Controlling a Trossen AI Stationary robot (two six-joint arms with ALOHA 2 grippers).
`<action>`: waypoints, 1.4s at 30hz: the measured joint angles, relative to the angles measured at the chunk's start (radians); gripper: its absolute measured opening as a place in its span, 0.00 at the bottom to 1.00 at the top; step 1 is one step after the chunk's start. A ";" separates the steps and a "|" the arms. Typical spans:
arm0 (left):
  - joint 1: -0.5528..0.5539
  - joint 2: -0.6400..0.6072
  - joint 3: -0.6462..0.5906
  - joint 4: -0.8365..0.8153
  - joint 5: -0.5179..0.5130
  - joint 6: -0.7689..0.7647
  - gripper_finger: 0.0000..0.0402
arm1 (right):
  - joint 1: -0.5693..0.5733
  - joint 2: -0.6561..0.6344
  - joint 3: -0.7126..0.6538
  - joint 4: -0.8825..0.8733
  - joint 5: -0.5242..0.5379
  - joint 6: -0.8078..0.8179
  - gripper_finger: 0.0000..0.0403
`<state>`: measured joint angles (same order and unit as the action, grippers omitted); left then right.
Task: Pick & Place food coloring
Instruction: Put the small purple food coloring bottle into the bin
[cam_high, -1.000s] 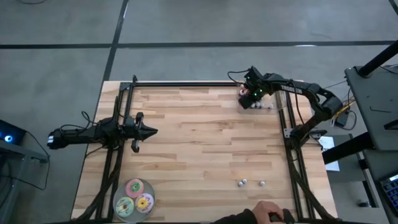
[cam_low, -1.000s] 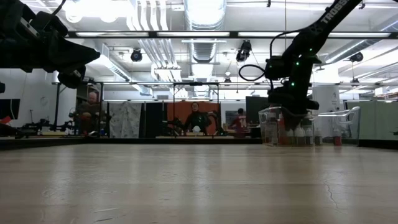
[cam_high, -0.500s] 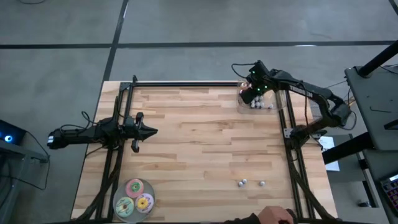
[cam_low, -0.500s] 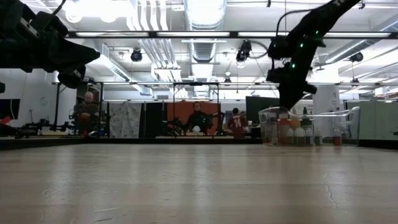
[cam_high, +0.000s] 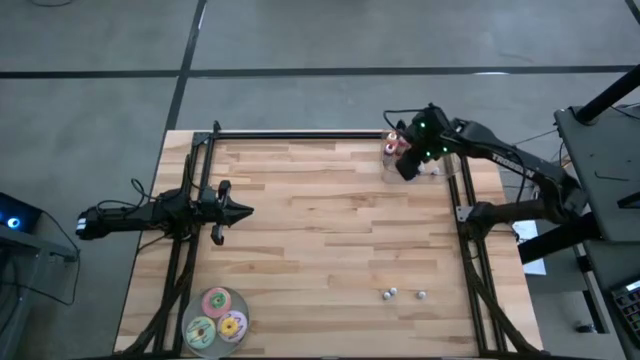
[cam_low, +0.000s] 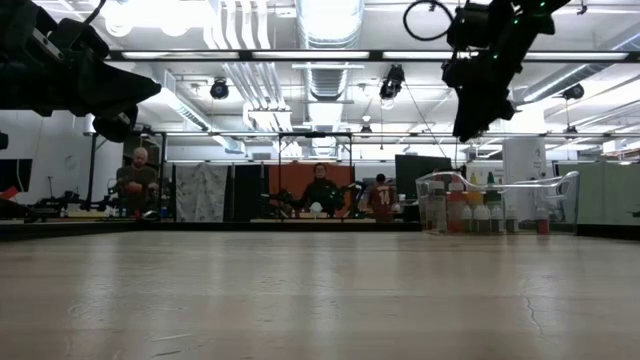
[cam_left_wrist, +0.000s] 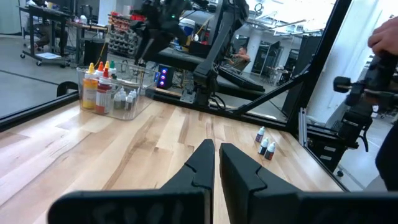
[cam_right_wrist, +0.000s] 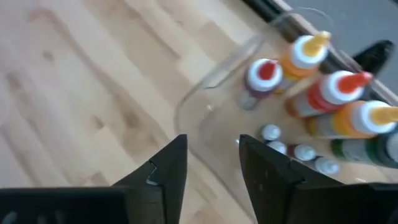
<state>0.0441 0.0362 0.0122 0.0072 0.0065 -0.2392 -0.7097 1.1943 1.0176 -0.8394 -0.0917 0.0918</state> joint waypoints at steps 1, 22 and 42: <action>0.000 0.000 0.000 0.000 0.000 0.000 0.00 | 0.009 -0.009 -0.003 -0.001 -0.011 -0.006 0.35; 0.000 0.000 0.000 0.000 0.000 0.000 0.00 | 0.470 -0.091 -0.016 -0.017 -0.022 0.073 0.46; 0.000 0.000 0.000 0.000 0.000 0.000 0.00 | 0.934 -0.094 -0.016 -0.017 -0.022 0.185 0.46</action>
<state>0.0441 0.0363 0.0124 0.0072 0.0065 -0.2392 0.2240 1.1007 1.0016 -0.8559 -0.1137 0.2770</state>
